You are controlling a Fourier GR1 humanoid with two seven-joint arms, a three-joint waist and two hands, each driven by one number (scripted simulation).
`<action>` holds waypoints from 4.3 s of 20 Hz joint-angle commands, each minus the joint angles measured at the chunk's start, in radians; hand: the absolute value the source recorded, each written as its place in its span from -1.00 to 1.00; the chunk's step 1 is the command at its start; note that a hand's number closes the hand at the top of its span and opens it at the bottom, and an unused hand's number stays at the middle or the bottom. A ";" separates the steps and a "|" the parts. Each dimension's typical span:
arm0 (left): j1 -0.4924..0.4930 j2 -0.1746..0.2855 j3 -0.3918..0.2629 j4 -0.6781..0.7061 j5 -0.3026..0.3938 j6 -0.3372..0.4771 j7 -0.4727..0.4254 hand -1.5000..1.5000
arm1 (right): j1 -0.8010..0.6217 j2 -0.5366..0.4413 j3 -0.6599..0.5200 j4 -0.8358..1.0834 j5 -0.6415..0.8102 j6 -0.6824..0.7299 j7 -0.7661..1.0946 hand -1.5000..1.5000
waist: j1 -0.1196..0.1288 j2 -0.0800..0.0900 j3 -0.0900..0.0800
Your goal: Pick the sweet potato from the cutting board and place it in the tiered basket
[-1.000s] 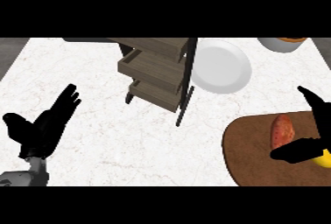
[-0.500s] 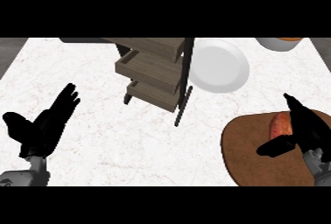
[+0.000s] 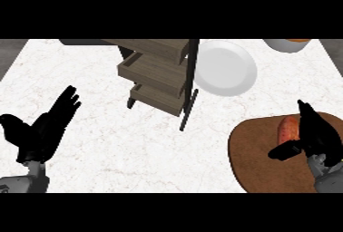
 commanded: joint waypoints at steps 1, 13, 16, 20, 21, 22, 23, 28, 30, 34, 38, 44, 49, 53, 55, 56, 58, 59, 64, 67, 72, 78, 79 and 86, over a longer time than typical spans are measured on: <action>-0.041 -0.023 -0.001 0.025 -0.035 0.020 0.007 0.00 | 0.021 0.018 -0.044 -0.044 0.056 0.051 0.116 -1.00 | -0.007 -0.001 0.000; 0.053 -0.013 0.023 0.023 -0.025 -0.056 -0.066 0.00 | 0.058 0.094 -0.017 0.130 0.031 0.161 -0.087 1.00 | 0.006 0.002 0.000; 0.035 -0.038 -0.002 -0.071 -0.049 0.000 0.031 0.00 | 0.063 0.137 0.029 0.081 0.124 0.146 -0.013 1.00 | 0.002 -0.001 0.000; 0.012 -0.056 0.021 0.013 -0.054 -0.005 -0.006 0.00 | 0.053 0.046 -0.021 -0.068 0.157 0.246 -0.029 1.00 | -0.009 -0.001 0.000; 0.009 -0.032 0.032 -0.029 -0.030 -0.022 0.037 0.00 | 0.097 -0.027 -0.046 -0.112 0.125 0.246 -0.139 1.00 | -0.012 -0.003 0.000; -0.010 -0.023 0.042 0.005 -0.032 -0.027 0.024 0.00 | 0.050 -0.053 -0.033 -0.179 0.107 0.325 -0.109 1.00 | -0.015 -0.004 -0.001; 0.060 -0.036 0.019 -0.035 -0.057 -0.023 -0.026 0.00 | 0.078 -0.149 -0.078 -0.223 0.056 0.341 -0.216 1.00 | -0.020 -0.008 -0.001; 0.081 -0.048 0.024 -0.075 -0.037 -0.017 0.003 0.00 | 0.100 -0.303 -0.209 -0.433 0.040 0.325 -0.341 1.00 | -0.031 -0.011 0.000; 0.083 -0.059 0.026 -0.049 -0.046 -0.006 -0.015 0.00 | 0.027 -0.317 -0.333 -0.488 -0.027 0.312 -0.336 1.00 | -0.040 -0.014 0.000; 0.059 -0.027 0.054 -0.033 -0.040 -0.019 -0.010 0.00 | -0.082 -0.213 -0.480 -0.603 -0.181 0.247 -0.277 1.00 | -0.036 -0.016 -0.001; 0.028 -0.050 0.039 0.008 -0.040 -0.022 -0.003 0.00 | -0.137 -0.190 -0.577 -0.715 -0.264 0.234 -0.224 1.00 | -0.028 -0.008 -0.001; 0.016 -0.041 0.031 -0.005 -0.052 -0.046 -0.014 0.00 | -0.442 -0.279 -0.628 -0.720 -0.516 0.347 0.026 1.00 | 0.007 -0.004 -0.004; -0.055 -0.065 0.018 0.036 -0.062 -0.039 0.000 0.00 | -0.708 -0.281 -0.506 -0.522 -0.593 0.361 0.031 1.00 | 0.022 0.002 -0.005; -0.019 -0.067 0.001 -0.023 -0.073 -0.036 0.024 0.00 | -0.869 -0.186 -0.293 -0.499 -0.492 0.292 0.142 1.00 | 0.036 0.000 -0.006; 0.000 -0.048 0.027 0.016 -0.062 -0.061 -0.018 0.00 | -0.990 -0.152 -0.261 -0.374 -0.472 0.317 0.137 1.00 | 0.048 0.001 -0.008; -0.010 -0.055 0.020 -0.016 -0.061 -0.043 0.027 0.00 | -1.006 -0.106 -0.212 -0.401 -0.453 0.291 0.191 1.00 | 0.041 -0.003 -0.007; -0.022 -0.057 0.014 -0.007 -0.067 -0.049 0.017 0.00 | -1.036 -0.041 -0.172 -0.269 -0.396 0.280 0.137 1.00 | 0.043 0.002 -0.006; -0.026 -0.078 -0.003 -0.024 -0.078 -0.032 0.011 0.00 | -1.121 -0.025 -0.179 -0.201 -0.417 0.307 0.152 1.00 | 0.050 0.000 -0.008; -0.026 -0.089 -0.003 0.037 -0.090 -0.032 -0.008 0.00 | -1.246 0.160 -0.086 -0.037 -0.321 0.272 0.182 1.00 | 0.029 0.001 -0.006; -0.046 -0.087 0.008 0.025 -0.072 -0.035 0.026 0.00 | -1.301 0.224 -0.087 0.075 -0.298 0.285 0.165 1.00 | 0.020 -0.001 -0.004; -0.011 -0.058 0.034 -0.058 -0.057 -0.038 0.062 0.00 | -1.315 0.293 -0.111 0.221 -0.274 0.279 0.129 1.00 | 0.020 -0.002 -0.001; 0.046 -0.116 -0.016 -0.037 -0.125 -0.003 -0.013 0.00 | -1.313 0.426 -0.059 0.331 -0.150 0.232 0.068 1.00 | 0.017 -0.001 -0.001; -0.002 -0.042 0.056 -0.013 -0.046 -0.078 0.024 0.00 | -1.283 0.420 -0.058 0.370 -0.121 0.219 0.016 1.00 | 0.015 0.002 -0.001; -0.007 -0.072 0.040 -0.007 -0.081 -0.057 -0.002 0.00 | -1.259 0.510 -0.080 0.486 0.016 0.149 -0.072 1.00 | 0.010 0.001 0.000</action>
